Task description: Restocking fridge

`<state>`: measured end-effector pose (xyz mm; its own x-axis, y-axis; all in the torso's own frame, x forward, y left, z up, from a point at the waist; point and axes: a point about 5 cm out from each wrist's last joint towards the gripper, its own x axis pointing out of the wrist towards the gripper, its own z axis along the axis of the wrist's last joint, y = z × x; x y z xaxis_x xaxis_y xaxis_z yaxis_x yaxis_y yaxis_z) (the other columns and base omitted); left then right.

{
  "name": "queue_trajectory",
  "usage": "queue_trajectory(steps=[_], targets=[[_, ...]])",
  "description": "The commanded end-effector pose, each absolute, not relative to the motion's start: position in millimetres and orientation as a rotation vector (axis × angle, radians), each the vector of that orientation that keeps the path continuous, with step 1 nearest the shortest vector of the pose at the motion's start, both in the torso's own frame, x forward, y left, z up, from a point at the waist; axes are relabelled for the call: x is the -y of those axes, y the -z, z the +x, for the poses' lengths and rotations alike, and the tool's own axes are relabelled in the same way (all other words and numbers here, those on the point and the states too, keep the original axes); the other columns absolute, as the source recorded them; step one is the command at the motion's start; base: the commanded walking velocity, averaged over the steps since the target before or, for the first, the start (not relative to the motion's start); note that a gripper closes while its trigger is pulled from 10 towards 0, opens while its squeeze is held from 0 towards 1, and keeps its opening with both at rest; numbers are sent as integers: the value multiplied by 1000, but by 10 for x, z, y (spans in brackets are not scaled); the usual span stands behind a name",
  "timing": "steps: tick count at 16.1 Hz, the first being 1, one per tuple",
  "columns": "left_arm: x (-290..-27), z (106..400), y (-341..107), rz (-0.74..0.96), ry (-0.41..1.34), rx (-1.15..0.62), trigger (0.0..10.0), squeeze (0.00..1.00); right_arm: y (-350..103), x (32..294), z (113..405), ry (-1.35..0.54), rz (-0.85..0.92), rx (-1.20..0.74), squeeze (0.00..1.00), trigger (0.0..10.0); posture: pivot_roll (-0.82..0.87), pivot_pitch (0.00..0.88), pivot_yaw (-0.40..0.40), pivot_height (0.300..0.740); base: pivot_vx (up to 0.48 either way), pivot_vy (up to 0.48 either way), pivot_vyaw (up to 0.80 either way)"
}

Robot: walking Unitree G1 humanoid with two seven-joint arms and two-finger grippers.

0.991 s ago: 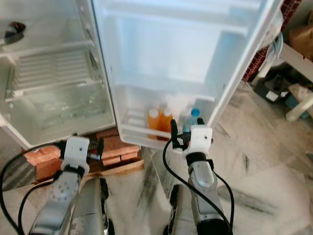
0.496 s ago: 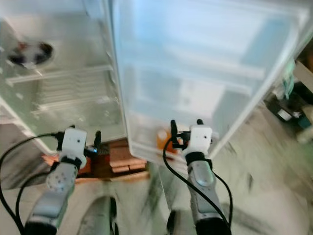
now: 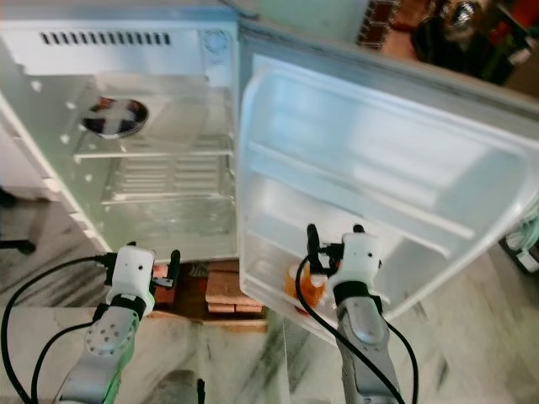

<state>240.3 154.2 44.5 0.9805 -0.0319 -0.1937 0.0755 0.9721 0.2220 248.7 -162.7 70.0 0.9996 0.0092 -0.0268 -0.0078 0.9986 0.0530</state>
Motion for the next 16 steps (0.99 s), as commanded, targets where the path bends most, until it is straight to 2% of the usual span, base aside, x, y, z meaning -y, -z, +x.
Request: queue_trajectory(steps=[1,4,7,12,13,14,16], targets=[[-1535,2424,-487,209,42,-189,10000,0,-713,1678,2458,22,91,-41,0,10000,172,56,-67,740,0,0,0],[-1516,2445,-516,213,73,-174,10000,0,-580,1728,2442,56,140,-135,0,10000,169,44,-57,740,0,0,0],[-1460,2505,-539,209,86,-167,10000,0,-669,1617,2595,15,112,-123,0,10000,157,42,-50,740,0,0,0],[-1420,2467,-491,215,98,-188,10000,0,-713,1615,2631,-1,57,-83,0,10000,157,43,-55,740,0,0,0],[-1409,2465,-479,215,102,-194,10000,0,-701,1596,2631,-32,144,-109,0,10000,157,43,-55,740,0,0,0],[-1395,2472,-476,211,102,-194,10000,0,-736,1598,2648,-31,91,-86,0,10000,157,40,-58,740,-281,0,0],[-1385,2479,-484,210,103,-191,10000,0,-761,1587,2664,-32,113,-70,0,10000,156,40,-58,740,-315,0,0]])
